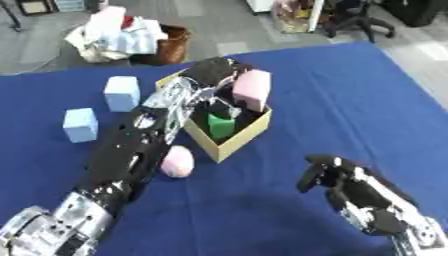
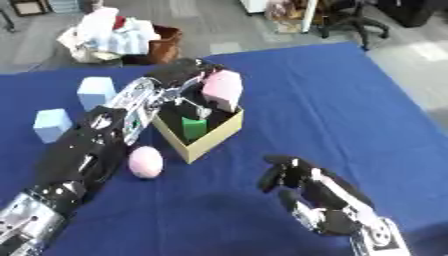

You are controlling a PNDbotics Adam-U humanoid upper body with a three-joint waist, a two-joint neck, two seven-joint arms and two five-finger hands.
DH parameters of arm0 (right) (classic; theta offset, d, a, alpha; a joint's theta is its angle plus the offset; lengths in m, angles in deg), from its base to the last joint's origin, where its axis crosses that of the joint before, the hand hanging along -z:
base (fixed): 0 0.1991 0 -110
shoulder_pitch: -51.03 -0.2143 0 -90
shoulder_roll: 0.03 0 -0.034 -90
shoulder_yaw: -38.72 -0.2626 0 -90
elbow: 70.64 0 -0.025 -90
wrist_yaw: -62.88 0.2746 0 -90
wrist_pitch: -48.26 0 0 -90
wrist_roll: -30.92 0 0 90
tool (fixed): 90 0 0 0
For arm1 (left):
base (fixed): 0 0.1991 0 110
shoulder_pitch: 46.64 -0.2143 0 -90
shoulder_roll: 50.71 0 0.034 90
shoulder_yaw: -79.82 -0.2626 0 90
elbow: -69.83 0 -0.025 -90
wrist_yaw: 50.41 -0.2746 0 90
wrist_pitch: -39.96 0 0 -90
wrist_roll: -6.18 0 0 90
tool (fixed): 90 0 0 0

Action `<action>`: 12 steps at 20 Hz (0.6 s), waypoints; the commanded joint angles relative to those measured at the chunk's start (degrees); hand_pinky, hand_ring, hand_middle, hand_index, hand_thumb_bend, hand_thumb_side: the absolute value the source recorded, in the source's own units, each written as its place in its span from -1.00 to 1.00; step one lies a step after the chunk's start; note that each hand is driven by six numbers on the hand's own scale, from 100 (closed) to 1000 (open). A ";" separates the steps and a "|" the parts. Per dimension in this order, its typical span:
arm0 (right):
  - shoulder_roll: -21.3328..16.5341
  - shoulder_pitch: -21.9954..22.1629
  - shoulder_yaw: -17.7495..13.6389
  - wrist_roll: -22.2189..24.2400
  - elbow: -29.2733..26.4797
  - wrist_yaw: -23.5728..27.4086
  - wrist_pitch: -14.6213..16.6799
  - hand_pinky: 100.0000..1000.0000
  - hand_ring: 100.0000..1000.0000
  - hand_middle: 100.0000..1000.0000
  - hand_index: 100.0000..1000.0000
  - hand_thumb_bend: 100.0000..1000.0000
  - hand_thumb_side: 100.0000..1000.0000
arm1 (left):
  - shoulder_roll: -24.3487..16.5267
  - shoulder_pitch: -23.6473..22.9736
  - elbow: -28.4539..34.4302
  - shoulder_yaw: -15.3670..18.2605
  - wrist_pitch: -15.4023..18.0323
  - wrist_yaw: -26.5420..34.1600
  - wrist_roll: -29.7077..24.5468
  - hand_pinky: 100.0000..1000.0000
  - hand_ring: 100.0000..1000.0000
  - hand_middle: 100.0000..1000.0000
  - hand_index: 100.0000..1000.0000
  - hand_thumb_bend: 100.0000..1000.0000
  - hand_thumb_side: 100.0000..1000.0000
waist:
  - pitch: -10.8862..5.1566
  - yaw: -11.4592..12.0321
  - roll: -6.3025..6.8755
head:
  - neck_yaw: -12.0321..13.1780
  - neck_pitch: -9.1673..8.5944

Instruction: Pick up objects on the table and place them in the box.

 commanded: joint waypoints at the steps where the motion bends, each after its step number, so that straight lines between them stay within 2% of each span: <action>1: -0.11 -0.51 -0.13 0.48 -0.65 0.39 0.70 0.28 0.35 0.22 0.80 -1.00 -0.24 | -1.35 1.15 1.37 0.28 1.02 -0.37 -2.88 0.71 0.61 0.70 0.84 -0.78 -0.32 | -0.92 0.05 -0.89 | -0.16 -0.60; 2: -0.10 -0.51 -0.12 0.49 -0.65 0.39 0.69 0.28 0.35 0.22 0.80 -1.00 -0.24 | -1.52 1.21 1.73 0.30 1.29 -0.48 -3.66 0.74 0.65 0.75 0.86 -0.72 -0.15 | -0.93 0.06 -0.88 | -0.19 -0.60; 4: -0.10 -0.49 -0.13 0.50 -0.66 0.39 0.69 0.28 0.35 0.22 0.80 -1.00 -0.24 | -1.80 1.31 2.45 0.39 1.58 -0.75 -4.52 0.77 0.68 0.80 0.88 -0.62 0.01 | -0.96 0.07 -0.88 | -0.25 -0.62; 6: -0.11 -0.45 -0.18 0.46 -0.60 0.36 0.68 0.28 0.35 0.22 0.80 -1.00 -0.24 | -2.00 1.35 3.02 0.37 1.70 -1.10 -4.78 0.81 0.72 0.84 0.90 -0.43 0.16 | -0.98 0.07 -0.90 | -0.29 -0.61; 10: -0.10 -0.47 -0.24 0.43 -0.55 0.33 0.71 0.28 0.35 0.22 0.80 -1.00 -0.24 | -2.27 1.43 3.58 0.39 1.90 -2.18 -5.12 0.83 0.74 0.86 0.92 -0.31 0.20 | -0.98 0.05 -0.89 | -0.33 -0.63; 11: -0.10 -0.47 -0.25 0.43 -0.55 0.32 0.71 0.28 0.35 0.22 0.80 -1.00 -0.24 | -2.31 1.45 3.65 0.44 1.82 -2.44 -4.99 0.82 0.74 0.86 0.92 -0.28 0.11 | -0.98 0.05 -0.87 | -0.37 -0.64; 12: -0.09 -0.47 -0.25 0.44 -0.55 0.31 0.72 0.28 0.35 0.22 0.80 -1.00 -0.24 | -2.34 1.44 3.69 0.44 1.76 -2.70 -4.79 0.83 0.75 0.87 0.92 -0.27 0.14 | -0.97 0.05 -0.86 | -0.39 -0.66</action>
